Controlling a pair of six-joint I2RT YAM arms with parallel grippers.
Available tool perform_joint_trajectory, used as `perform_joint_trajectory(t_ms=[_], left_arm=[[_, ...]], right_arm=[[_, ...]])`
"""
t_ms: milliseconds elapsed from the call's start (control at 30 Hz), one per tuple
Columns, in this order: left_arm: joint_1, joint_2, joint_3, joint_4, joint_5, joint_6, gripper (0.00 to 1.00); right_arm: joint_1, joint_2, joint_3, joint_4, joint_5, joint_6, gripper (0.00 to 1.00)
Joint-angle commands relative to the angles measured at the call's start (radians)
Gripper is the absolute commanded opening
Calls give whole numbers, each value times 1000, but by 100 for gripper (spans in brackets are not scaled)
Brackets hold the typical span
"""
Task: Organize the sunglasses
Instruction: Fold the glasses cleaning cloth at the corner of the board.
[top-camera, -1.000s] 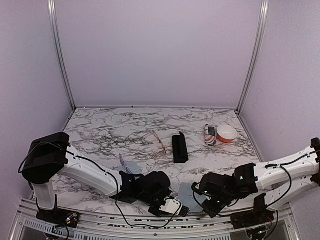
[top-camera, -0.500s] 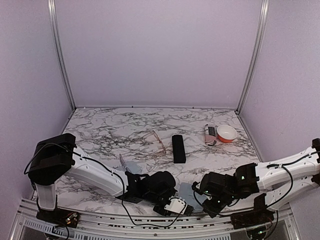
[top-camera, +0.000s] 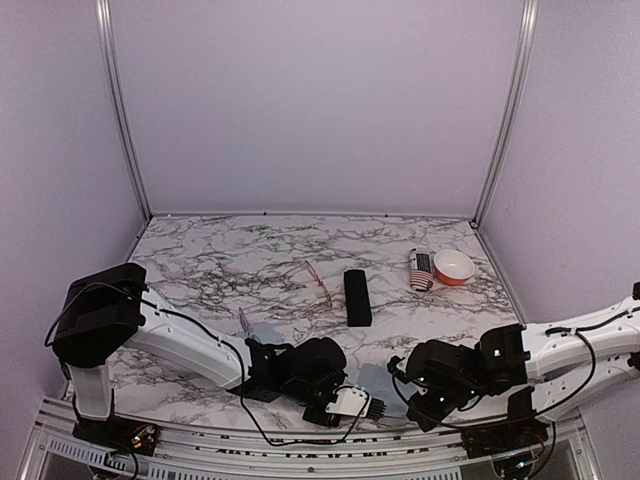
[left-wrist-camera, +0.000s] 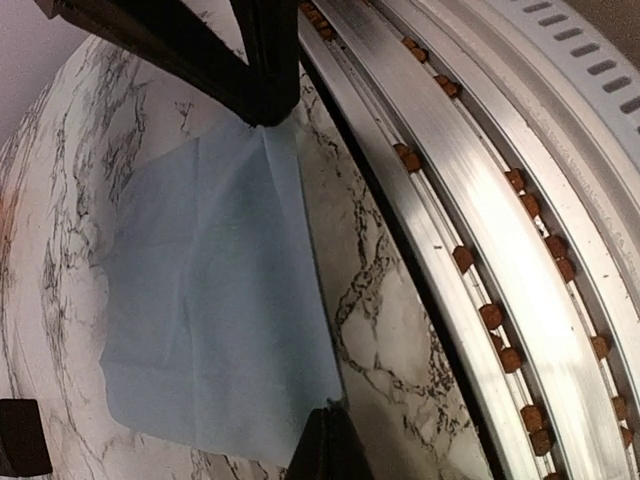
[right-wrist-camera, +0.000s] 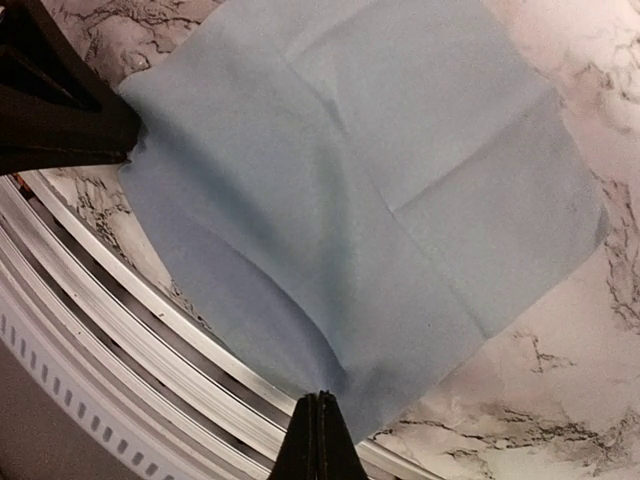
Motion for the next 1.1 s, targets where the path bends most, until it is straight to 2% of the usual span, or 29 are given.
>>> perform_joint_trajectory(t_ms=[0,300,500,1067], left_arm=[[33,-45,-9,-14,20,-110,0],[44,-107,-10,-21,52,-138,0],[48,-82,76,-183,85,-147,0],[126,-11,166,-191,109,-316,0]], right_arm=[[9,-28,2,0,22,42,0],[9,-4,39,-47,48,48,0],[9,9,52,-69,64,77,0],[-28,8,102,-122,202,116,0]])
